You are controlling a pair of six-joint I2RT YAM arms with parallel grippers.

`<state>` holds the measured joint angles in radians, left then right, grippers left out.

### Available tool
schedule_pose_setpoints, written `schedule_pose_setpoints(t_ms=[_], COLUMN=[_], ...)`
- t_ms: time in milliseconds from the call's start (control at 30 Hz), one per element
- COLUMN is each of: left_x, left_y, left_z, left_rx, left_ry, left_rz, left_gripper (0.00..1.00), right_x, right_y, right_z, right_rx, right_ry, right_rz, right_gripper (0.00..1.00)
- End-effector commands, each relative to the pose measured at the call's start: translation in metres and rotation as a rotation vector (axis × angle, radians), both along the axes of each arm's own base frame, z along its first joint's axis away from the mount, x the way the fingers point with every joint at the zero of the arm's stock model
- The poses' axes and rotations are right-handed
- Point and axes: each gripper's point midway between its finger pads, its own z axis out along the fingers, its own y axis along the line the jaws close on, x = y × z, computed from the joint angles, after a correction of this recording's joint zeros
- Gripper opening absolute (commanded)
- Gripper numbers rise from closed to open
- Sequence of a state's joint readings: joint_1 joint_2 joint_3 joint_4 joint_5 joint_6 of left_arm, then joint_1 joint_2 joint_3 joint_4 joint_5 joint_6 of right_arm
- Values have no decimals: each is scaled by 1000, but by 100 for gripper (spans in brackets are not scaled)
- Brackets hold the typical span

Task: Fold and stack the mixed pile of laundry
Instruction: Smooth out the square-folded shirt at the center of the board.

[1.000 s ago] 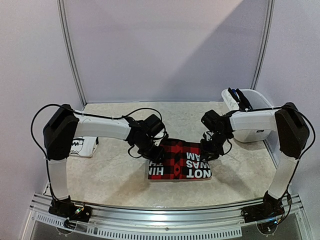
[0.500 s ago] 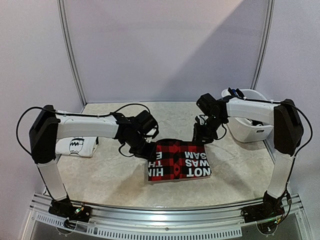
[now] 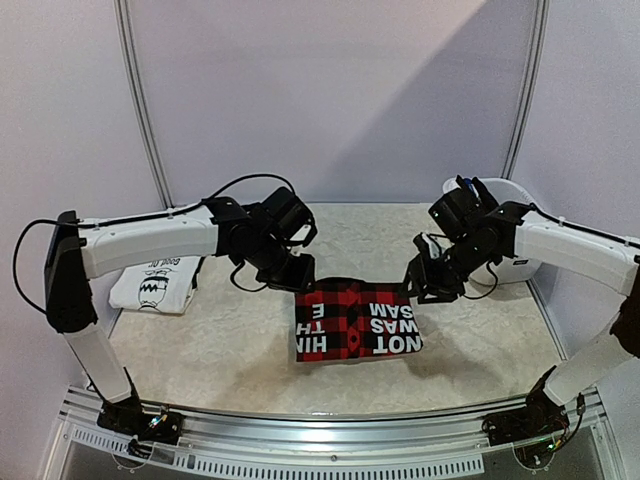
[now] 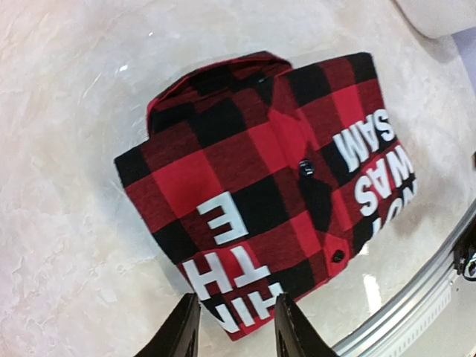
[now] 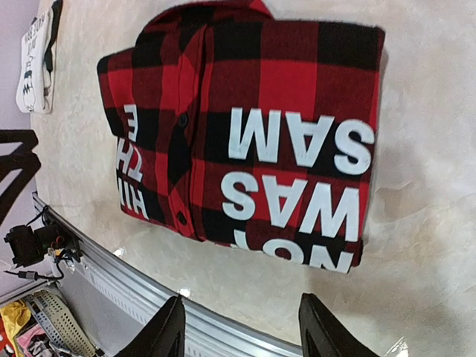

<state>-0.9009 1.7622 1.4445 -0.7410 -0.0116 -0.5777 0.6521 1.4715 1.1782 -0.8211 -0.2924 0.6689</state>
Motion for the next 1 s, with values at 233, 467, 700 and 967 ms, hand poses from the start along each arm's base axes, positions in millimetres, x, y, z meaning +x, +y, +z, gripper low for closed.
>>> schedule_pose_setpoints(t_ms=[233, 467, 700, 967], left_x=[-41, -70, -88, -95], left_y=[-66, -69, -54, -31], left_z=[-20, -59, -103, -126], left_rx=[-24, 24, 74, 165], left_ry=[92, 168, 214, 201], left_rz=[-139, -170, -161, -192], left_gripper=[34, 33, 33, 31], right_x=[-36, -41, -51, -58], right_y=[26, 24, 15, 10], right_z=[-38, -86, -128, -140], right_rx=[18, -35, -98, -145], right_ry=[105, 161, 229, 296], right_rz=[7, 40, 74, 93], right_gripper=[50, 49, 49, 48])
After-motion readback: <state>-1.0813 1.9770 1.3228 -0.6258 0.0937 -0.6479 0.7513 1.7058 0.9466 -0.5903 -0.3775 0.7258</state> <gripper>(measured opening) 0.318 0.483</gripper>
